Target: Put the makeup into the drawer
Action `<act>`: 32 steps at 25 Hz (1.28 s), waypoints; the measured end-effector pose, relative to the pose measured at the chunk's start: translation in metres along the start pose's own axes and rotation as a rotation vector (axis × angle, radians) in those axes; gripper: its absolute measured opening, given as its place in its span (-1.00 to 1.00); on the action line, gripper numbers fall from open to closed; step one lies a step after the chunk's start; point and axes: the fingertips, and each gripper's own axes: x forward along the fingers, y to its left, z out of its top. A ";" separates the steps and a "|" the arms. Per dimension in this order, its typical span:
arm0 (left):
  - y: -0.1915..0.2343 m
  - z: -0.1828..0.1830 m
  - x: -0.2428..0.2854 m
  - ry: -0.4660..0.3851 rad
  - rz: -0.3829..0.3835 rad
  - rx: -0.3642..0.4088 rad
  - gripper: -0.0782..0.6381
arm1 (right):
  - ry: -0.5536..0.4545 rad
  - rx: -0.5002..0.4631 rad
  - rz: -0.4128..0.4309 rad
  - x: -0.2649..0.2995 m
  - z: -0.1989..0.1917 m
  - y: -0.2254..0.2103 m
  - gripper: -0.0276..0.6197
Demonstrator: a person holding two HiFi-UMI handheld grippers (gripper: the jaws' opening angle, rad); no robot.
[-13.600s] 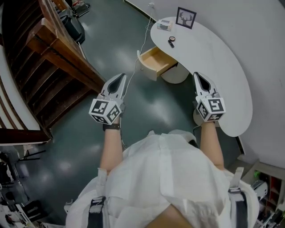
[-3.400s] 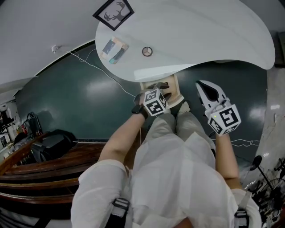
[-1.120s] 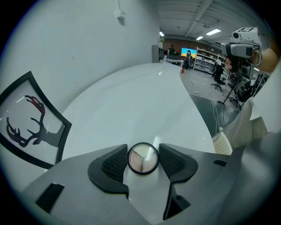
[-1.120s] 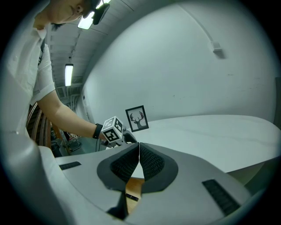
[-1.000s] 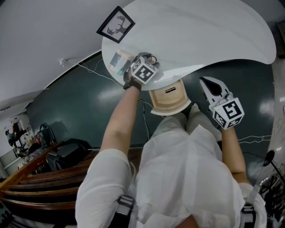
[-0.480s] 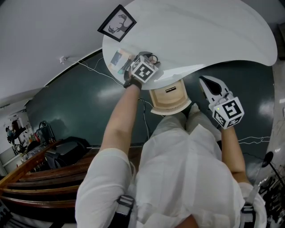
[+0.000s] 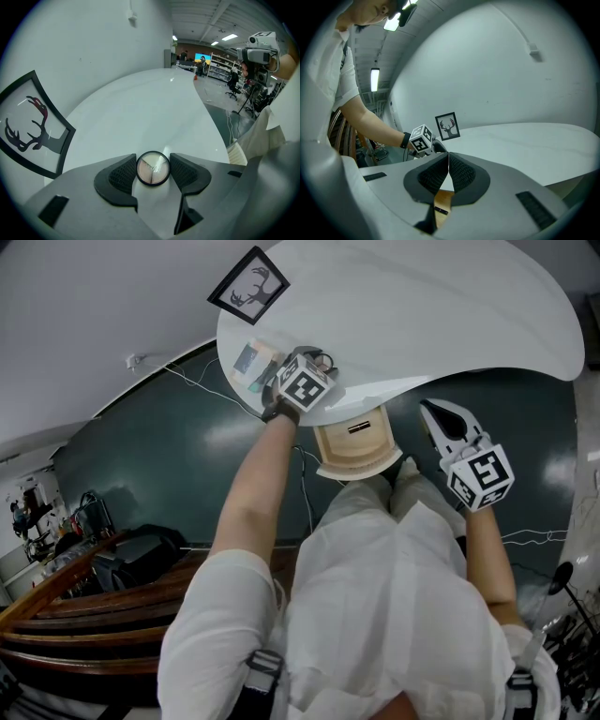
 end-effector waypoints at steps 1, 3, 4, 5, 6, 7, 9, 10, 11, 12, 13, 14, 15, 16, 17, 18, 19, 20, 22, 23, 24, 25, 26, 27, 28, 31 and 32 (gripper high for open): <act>0.000 0.000 0.000 0.000 0.003 -0.003 -0.13 | 0.000 -0.001 0.000 -0.001 0.000 0.000 -0.88; 0.000 -0.001 -0.001 -0.002 0.011 -0.011 -0.13 | -0.001 -0.003 -0.001 -0.003 0.001 0.001 -0.88; -0.001 -0.001 -0.002 -0.004 0.016 -0.016 -0.13 | -0.003 -0.004 -0.002 -0.004 0.001 0.001 -0.88; -0.001 -0.001 -0.003 -0.007 0.021 -0.021 -0.13 | -0.004 -0.005 -0.002 -0.005 0.001 0.001 -0.88; -0.002 -0.001 -0.004 -0.009 0.024 -0.025 -0.13 | -0.005 -0.006 -0.002 -0.007 0.001 0.002 -0.88; -0.003 -0.001 -0.004 -0.011 0.027 -0.026 -0.13 | -0.007 -0.008 -0.002 -0.008 0.001 0.003 -0.88; -0.007 -0.001 -0.005 -0.012 0.029 -0.024 -0.13 | -0.008 -0.008 -0.002 -0.010 0.001 0.004 -0.88; -0.010 -0.001 -0.006 -0.011 0.028 -0.023 -0.13 | -0.008 -0.007 -0.002 -0.010 0.000 0.005 -0.88; -0.012 -0.002 -0.007 -0.011 0.024 -0.022 -0.13 | -0.008 -0.008 -0.001 -0.011 0.000 0.006 -0.88; -0.016 -0.002 -0.007 -0.010 0.019 -0.020 -0.13 | -0.008 -0.010 0.001 -0.011 0.000 0.007 -0.88; -0.019 -0.003 -0.008 -0.010 0.012 -0.017 -0.13 | -0.008 -0.012 0.003 -0.012 0.000 0.008 -0.88; -0.023 -0.003 -0.009 -0.011 0.006 -0.013 -0.13 | -0.009 -0.013 0.004 -0.012 0.000 0.009 -0.88; -0.027 -0.003 -0.009 -0.013 0.001 -0.011 -0.13 | -0.008 -0.012 0.005 -0.013 0.000 0.010 -0.88; -0.031 -0.004 -0.010 -0.015 -0.003 -0.009 -0.13 | -0.007 -0.012 0.005 -0.013 -0.001 0.010 -0.88; -0.035 -0.004 -0.011 -0.017 -0.008 -0.009 -0.13 | -0.006 -0.012 0.005 -0.014 -0.001 0.010 -0.88; -0.039 -0.004 -0.012 -0.018 -0.012 -0.007 -0.13 | -0.005 -0.013 0.006 -0.014 -0.002 0.011 -0.88; -0.043 -0.005 -0.013 -0.018 -0.017 -0.004 -0.13 | -0.005 -0.014 0.007 -0.015 -0.003 0.012 -0.88; -0.047 -0.005 -0.014 -0.018 -0.020 0.000 -0.13 | -0.005 -0.015 0.009 -0.016 -0.003 0.013 -0.88; -0.055 -0.007 -0.015 -0.017 -0.026 0.009 -0.13 | -0.005 -0.017 0.012 -0.017 -0.004 0.016 -0.88; -0.059 -0.008 -0.016 -0.016 -0.030 0.015 -0.13 | -0.005 -0.019 0.015 -0.017 -0.004 0.018 -0.88; -0.064 -0.009 -0.016 -0.015 -0.034 0.021 -0.13 | -0.006 -0.022 0.019 -0.016 -0.004 0.019 -0.88; -0.069 -0.010 -0.017 -0.015 -0.039 0.029 -0.13 | -0.008 -0.024 0.021 -0.016 -0.004 0.020 -0.88; -0.073 -0.011 -0.017 -0.015 -0.044 0.036 -0.13 | -0.009 -0.025 0.023 -0.017 -0.004 0.021 -0.88; -0.078 -0.012 -0.018 -0.015 -0.048 0.041 -0.13 | -0.009 -0.024 0.022 -0.017 -0.005 0.022 -0.88; -0.082 -0.013 -0.018 -0.016 -0.052 0.044 -0.13 | -0.009 -0.022 0.021 -0.018 -0.006 0.022 -0.88; -0.093 -0.015 -0.019 -0.019 -0.059 0.052 -0.13 | -0.009 -0.020 0.020 -0.019 -0.008 0.024 -0.88; -0.096 -0.015 -0.020 -0.020 -0.061 0.057 -0.13 | -0.009 -0.019 0.019 -0.021 -0.008 0.025 -0.88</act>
